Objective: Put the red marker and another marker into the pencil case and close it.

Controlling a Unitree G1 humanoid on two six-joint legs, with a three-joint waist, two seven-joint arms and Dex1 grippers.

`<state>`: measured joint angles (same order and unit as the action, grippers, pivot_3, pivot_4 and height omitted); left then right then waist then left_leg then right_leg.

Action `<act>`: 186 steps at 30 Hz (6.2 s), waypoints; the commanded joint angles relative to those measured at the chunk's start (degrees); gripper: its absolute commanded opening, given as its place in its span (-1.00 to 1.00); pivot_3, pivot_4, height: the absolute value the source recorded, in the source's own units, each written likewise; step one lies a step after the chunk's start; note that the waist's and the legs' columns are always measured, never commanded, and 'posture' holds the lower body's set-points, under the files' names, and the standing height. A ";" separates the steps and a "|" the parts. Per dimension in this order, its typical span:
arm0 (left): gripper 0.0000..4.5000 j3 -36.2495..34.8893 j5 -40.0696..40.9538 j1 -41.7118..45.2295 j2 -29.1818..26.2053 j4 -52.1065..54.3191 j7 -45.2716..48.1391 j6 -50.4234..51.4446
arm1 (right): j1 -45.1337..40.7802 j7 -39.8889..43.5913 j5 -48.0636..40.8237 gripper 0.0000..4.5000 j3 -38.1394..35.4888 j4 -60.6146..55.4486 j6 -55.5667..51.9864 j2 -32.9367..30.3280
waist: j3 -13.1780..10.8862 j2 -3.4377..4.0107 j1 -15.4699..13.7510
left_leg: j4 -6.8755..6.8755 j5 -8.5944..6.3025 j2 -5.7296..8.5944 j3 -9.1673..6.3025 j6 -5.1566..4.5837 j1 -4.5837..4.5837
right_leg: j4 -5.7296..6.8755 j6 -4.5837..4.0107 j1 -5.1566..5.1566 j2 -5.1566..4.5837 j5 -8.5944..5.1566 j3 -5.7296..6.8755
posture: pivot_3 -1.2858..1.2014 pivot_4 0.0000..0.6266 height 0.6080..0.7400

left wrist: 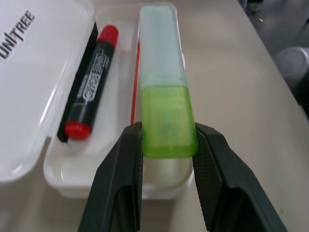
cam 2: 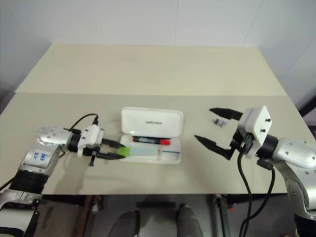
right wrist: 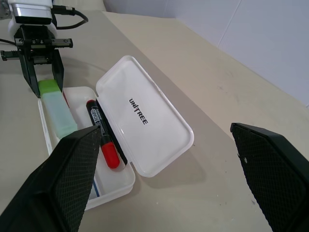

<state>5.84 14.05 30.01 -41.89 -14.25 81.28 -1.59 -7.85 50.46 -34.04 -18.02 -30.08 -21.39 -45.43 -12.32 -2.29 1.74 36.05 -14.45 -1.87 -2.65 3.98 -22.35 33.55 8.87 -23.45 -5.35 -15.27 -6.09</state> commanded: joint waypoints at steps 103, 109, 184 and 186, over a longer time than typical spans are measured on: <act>0.99 1.61 -6.62 3.12 3.56 -2.93 -13.36 -9.37 | -6.56 -1.80 -0.04 1.00 4.32 0.45 1.65 1.47 | 0.01 0.01 0.01 | 0.04 0.12 0.00 -0.01 -0.05 0.12 | 0.20 0.11 0.07 0.01 0.08 -0.01 | 0.03 -0.52 1.00; 0.99 2.43 -3.43 1.31 3.36 0.69 -7.78 -8.88 | -6.42 -1.75 -0.05 1.00 4.25 0.38 1.57 1.40 | 0.01 0.01 0.04 | 0.03 0.11 0.00 -0.01 -0.05 0.10 | 0.19 0.07 0.06 0.01 0.07 -0.01 | 0.03 -0.52 1.00; 1.00 -8.55 14.67 4.06 -4.65 13.97 -3.51 17.95 | -29.09 22.42 16.80 -0.84 10.52 55.13 20.47 6.85 | -0.24 0.37 3.00 | -0.10 0.09 0.01 -0.04 0.11 0.03 | 0.45 1.06 -0.07 0.02 0.40 -0.02 | 0.03 -0.52 1.00; 1.00 -10.02 15.82 0.49 -4.34 14.21 -3.69 18.05 | -23.01 20.56 12.69 -0.84 9.62 40.40 13.00 5.39 | -0.24 0.37 2.81 | -0.13 0.08 0.01 -0.06 0.08 0.02 | 0.49 1.06 -0.07 0.02 0.37 -0.02 | 0.03 -0.52 1.00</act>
<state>-1.95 28.10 31.22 -45.91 -0.96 77.40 17.17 -32.15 71.91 -17.60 -6.73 19.06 -3.98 -38.84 -12.56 -1.92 4.54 35.96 -14.40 -1.87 -2.73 4.07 -22.33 34.07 9.92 -23.53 -5.32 -14.95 -6.10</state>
